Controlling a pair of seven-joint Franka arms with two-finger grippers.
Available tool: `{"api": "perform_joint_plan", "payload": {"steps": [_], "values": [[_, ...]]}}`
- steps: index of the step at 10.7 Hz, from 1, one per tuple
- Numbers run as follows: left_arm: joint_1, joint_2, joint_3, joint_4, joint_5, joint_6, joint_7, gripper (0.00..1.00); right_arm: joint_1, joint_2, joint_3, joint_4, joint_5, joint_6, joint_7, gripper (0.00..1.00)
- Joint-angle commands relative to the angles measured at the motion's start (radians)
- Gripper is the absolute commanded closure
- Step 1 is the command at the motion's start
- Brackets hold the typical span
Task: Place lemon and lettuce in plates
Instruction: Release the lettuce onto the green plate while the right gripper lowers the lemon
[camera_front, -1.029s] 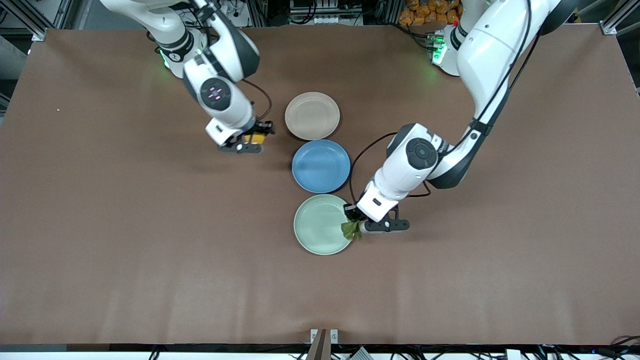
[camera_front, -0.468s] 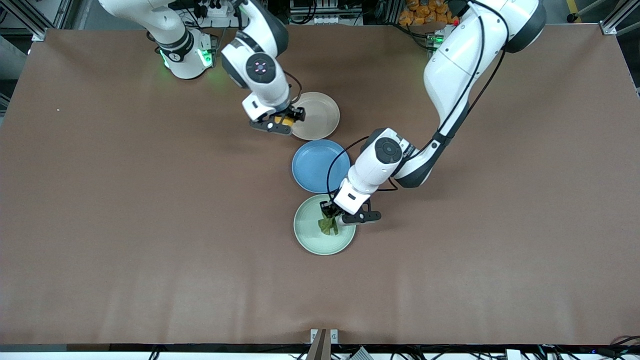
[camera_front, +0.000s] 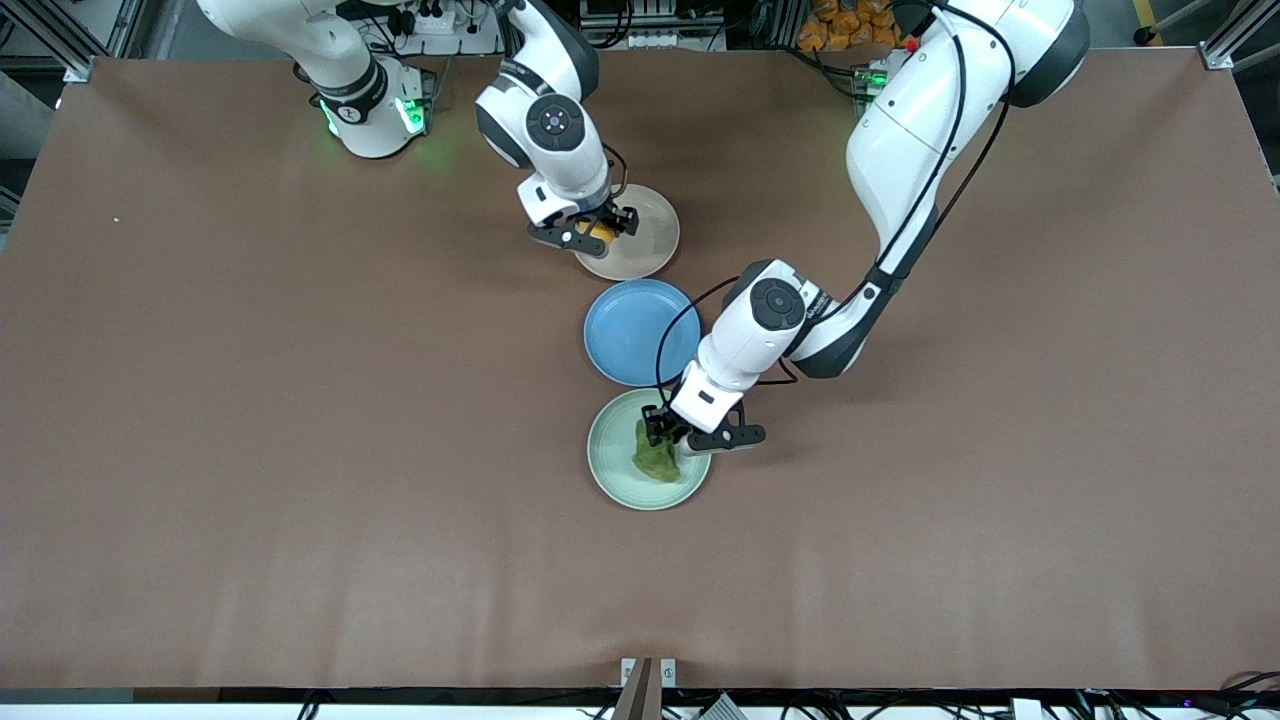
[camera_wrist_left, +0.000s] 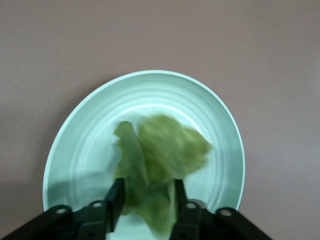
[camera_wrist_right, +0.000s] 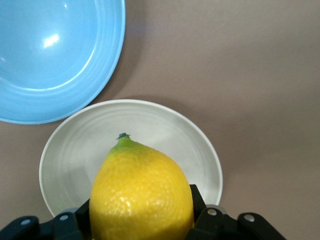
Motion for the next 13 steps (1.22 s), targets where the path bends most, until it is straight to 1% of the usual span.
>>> {"api": "perform_joint_plan", "payload": {"steps": [1, 2, 3, 4, 5, 8, 10, 12, 13], "values": [[-0.009, 0.004, 0.008, 0.009, -0.01, 0.003, -0.019, 0.0, 0.031, 0.023, -0.006, -0.001, 0.001, 0.044, 0.054, 0.78], [-0.003, -0.005, 0.008, 0.008, -0.009, 0.002, -0.021, 0.0, 0.038, 0.025, -0.006, -0.001, 0.001, 0.046, 0.057, 0.73], [0.005, -0.011, 0.008, 0.006, -0.009, -0.001, -0.021, 0.0, 0.044, 0.031, -0.006, -0.001, 0.001, 0.046, 0.06, 0.48], [0.012, -0.02, 0.008, 0.003, -0.007, -0.006, -0.019, 0.0, 0.046, 0.034, -0.006, -0.001, -0.002, 0.046, 0.09, 0.1], [0.034, -0.043, 0.008, -0.009, -0.006, -0.023, -0.018, 0.0, 0.048, 0.036, -0.006, -0.001, -0.007, 0.046, 0.104, 0.0], [0.074, -0.159, 0.014, -0.006, 0.002, -0.229, -0.012, 0.0, 0.037, 0.036, -0.009, 0.008, -0.033, 0.043, 0.103, 0.0], [0.117, -0.251, 0.014, -0.006, 0.002, -0.376, 0.023, 0.0, 0.012, 0.023, -0.023, 0.051, -0.071, 0.032, 0.098, 0.0], [0.178, -0.333, 0.013, -0.006, 0.002, -0.501, 0.153, 0.0, -0.033, 0.022, -0.052, 0.07, -0.179, 0.029, 0.065, 0.0], [0.218, -0.37, 0.013, -0.006, 0.002, -0.559, 0.227, 0.0, -0.081, 0.022, -0.052, 0.07, -0.209, 0.023, 0.002, 0.0]]}}
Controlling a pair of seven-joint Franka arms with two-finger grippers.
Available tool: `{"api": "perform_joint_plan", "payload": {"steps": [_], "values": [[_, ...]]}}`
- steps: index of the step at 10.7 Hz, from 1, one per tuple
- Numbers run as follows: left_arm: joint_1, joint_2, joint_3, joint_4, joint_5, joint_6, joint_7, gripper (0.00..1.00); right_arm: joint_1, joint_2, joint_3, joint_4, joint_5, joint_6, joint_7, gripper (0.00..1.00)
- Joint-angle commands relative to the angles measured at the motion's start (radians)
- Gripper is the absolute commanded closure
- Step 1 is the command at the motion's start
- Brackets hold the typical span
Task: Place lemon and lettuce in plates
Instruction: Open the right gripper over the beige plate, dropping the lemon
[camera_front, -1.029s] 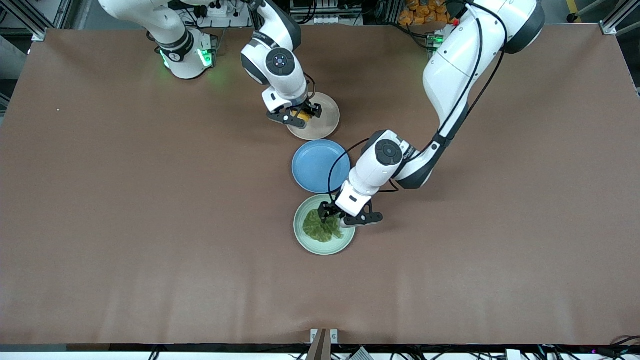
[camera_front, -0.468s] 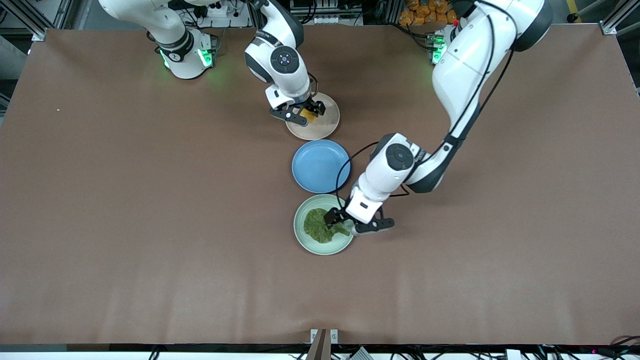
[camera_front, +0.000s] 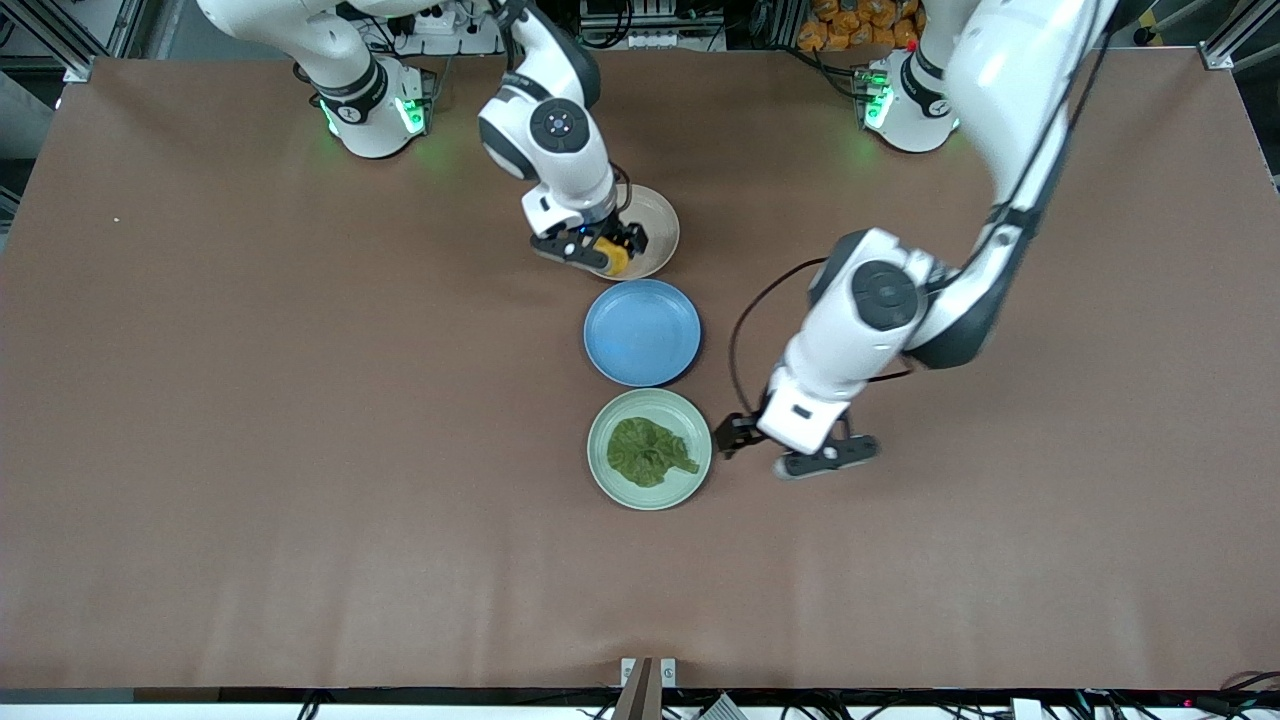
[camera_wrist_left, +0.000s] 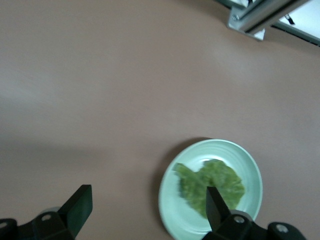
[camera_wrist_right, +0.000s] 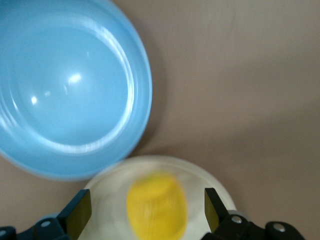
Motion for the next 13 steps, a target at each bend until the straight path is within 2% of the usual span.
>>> {"api": "perform_joint_plan", "payload": {"steps": [1, 2, 5, 7, 9, 11, 13], "values": [[0.108, -0.135, 0.001, -0.035, 0.001, -0.17, 0.209, 0.0, -0.133, -0.011, -0.004, 0.009, -0.084, -0.02, -0.177, 0.0], [0.163, -0.19, 0.001, -0.033, 0.001, -0.249, 0.312, 0.0, -0.202, -0.025, -0.004, 0.009, -0.084, -0.053, -0.312, 0.0], [0.239, -0.296, 0.001, -0.029, 0.001, -0.424, 0.408, 0.0, -0.352, -0.059, -0.004, 0.031, -0.084, -0.171, -0.561, 0.0], [0.28, -0.372, -0.001, -0.024, -0.009, -0.555, 0.469, 0.0, -0.486, -0.05, -0.006, 0.029, -0.084, -0.172, -0.765, 0.0], [0.293, -0.445, -0.001, -0.024, -0.013, -0.624, 0.504, 0.0, -0.599, -0.062, -0.004, 0.019, -0.086, -0.176, -0.919, 0.0], [0.296, -0.509, 0.002, -0.022, -0.016, -0.702, 0.505, 0.0, -0.613, -0.139, -0.004, -0.049, -0.086, -0.178, -0.922, 0.0], [0.322, -0.563, -0.001, -0.024, -0.016, -0.77, 0.508, 0.0, -0.613, -0.239, -0.003, -0.084, -0.084, -0.263, -0.928, 0.0]]}}
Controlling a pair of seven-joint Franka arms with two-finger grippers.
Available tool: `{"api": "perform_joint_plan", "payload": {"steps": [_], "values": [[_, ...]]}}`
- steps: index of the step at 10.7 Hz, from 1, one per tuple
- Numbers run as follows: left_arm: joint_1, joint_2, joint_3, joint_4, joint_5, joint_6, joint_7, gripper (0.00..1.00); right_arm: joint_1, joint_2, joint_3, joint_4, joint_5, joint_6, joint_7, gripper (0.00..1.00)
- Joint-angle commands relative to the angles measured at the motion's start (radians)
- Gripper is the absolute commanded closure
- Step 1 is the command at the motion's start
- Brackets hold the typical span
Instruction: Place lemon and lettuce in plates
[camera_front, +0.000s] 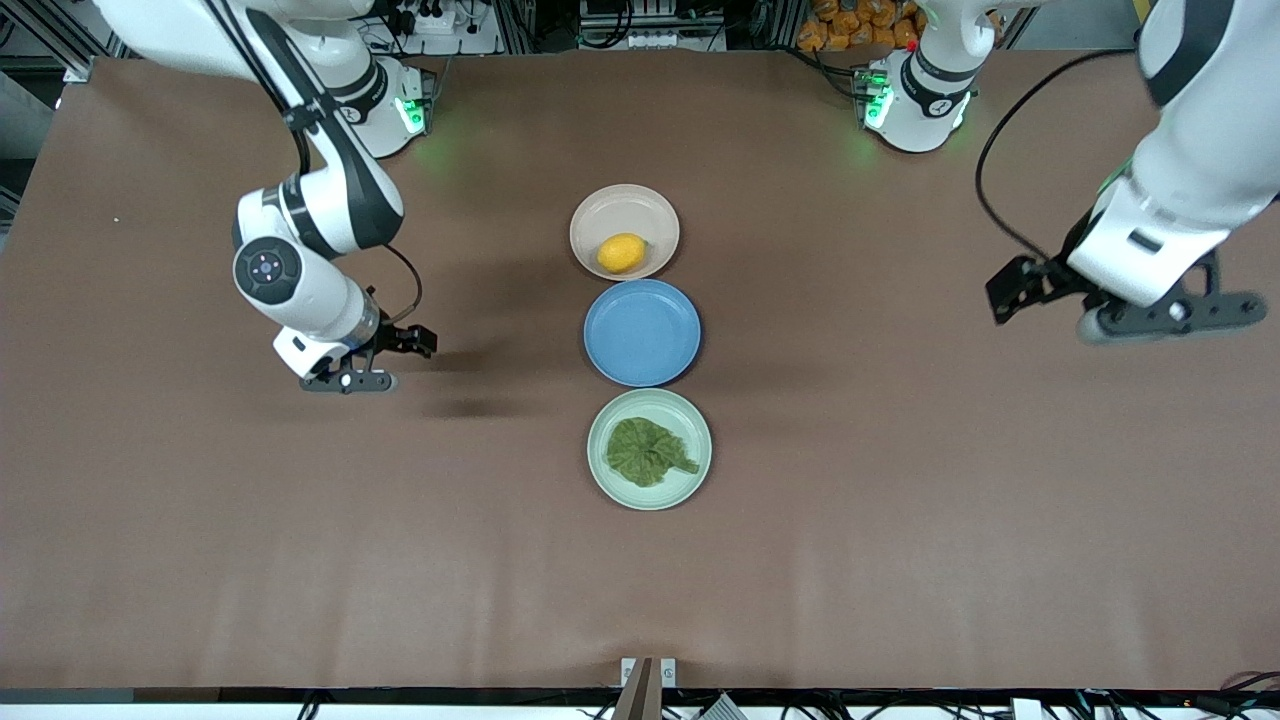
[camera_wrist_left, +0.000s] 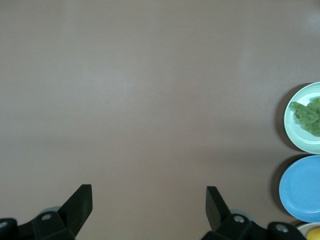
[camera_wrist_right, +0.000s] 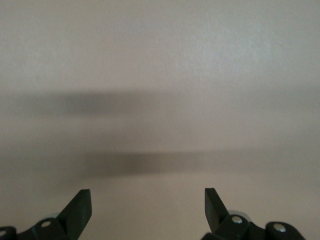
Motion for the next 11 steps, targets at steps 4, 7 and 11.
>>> {"api": "perform_joint_plan", "payload": {"steps": [4, 7, 11], "values": [[0.08, -0.118, 0.004, -0.028, -0.112, -0.104, 0.043, 0.0, 0.027, -0.289, -0.069, -0.119, -0.008, -0.165, -0.126, 0.0], [0.094, -0.14, 0.005, -0.034, -0.114, -0.11, 0.054, 0.0, 0.093, -0.291, -0.198, -0.085, 0.006, -0.164, -0.217, 0.0], [0.163, -0.143, -0.033, -0.033, -0.115, -0.124, 0.155, 0.0, 0.137, -0.286, -0.269, 0.068, 0.021, -0.248, -0.254, 0.0]]}}
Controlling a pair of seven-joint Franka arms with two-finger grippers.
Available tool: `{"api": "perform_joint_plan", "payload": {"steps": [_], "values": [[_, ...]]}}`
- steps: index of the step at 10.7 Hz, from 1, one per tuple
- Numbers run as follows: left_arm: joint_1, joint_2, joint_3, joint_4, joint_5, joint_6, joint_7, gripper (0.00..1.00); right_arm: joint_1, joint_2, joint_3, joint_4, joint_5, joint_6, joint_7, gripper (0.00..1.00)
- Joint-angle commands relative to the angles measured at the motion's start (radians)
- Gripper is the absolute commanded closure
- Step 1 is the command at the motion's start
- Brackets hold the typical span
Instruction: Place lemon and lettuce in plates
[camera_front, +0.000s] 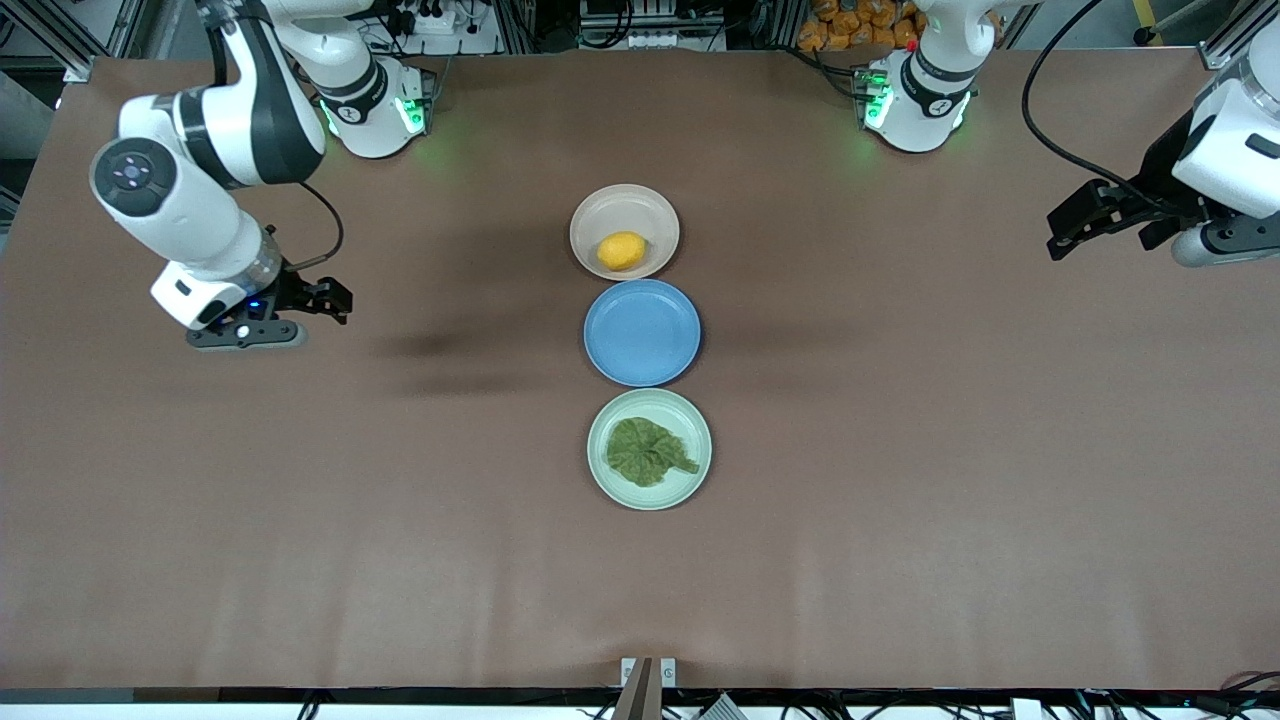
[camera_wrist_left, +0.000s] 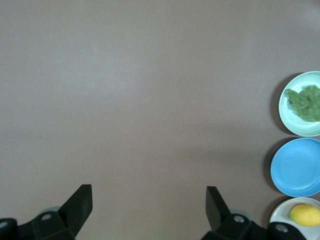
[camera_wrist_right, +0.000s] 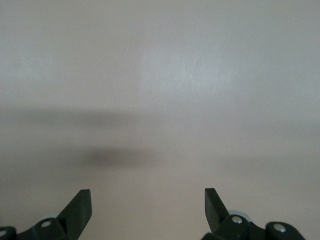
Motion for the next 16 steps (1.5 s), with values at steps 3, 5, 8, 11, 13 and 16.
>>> {"api": "perform_joint_plan", "payload": {"steps": [3, 5, 8, 11, 13, 16], "values": [[0.102, -0.034, -0.06, -0.025, -0.055, -0.007, 0.134, 0.0, 0.018, -0.014, -0.074, 0.286, 0.125, -0.306, -0.13, 0.0], [0.103, -0.034, -0.057, -0.028, -0.055, -0.01, 0.212, 0.0, 0.031, -0.014, -0.117, 0.396, 0.128, -0.425, -0.14, 0.0], [0.102, -0.034, -0.06, -0.026, -0.052, -0.028, 0.233, 0.0, 0.019, -0.014, -0.122, 0.545, 0.128, -0.565, -0.143, 0.0], [0.1, -0.033, -0.062, -0.019, -0.049, -0.028, 0.216, 0.0, 0.019, -0.037, -0.12, 0.564, 0.127, -0.54, -0.146, 0.0], [0.097, -0.031, -0.059, -0.005, -0.038, -0.028, 0.213, 0.0, 0.018, -0.05, -0.122, 0.563, 0.121, -0.526, -0.146, 0.0], [0.099, -0.033, -0.053, -0.002, -0.038, -0.028, 0.216, 0.0, 0.016, -0.054, -0.126, 0.562, 0.104, -0.527, -0.147, 0.0]]}}
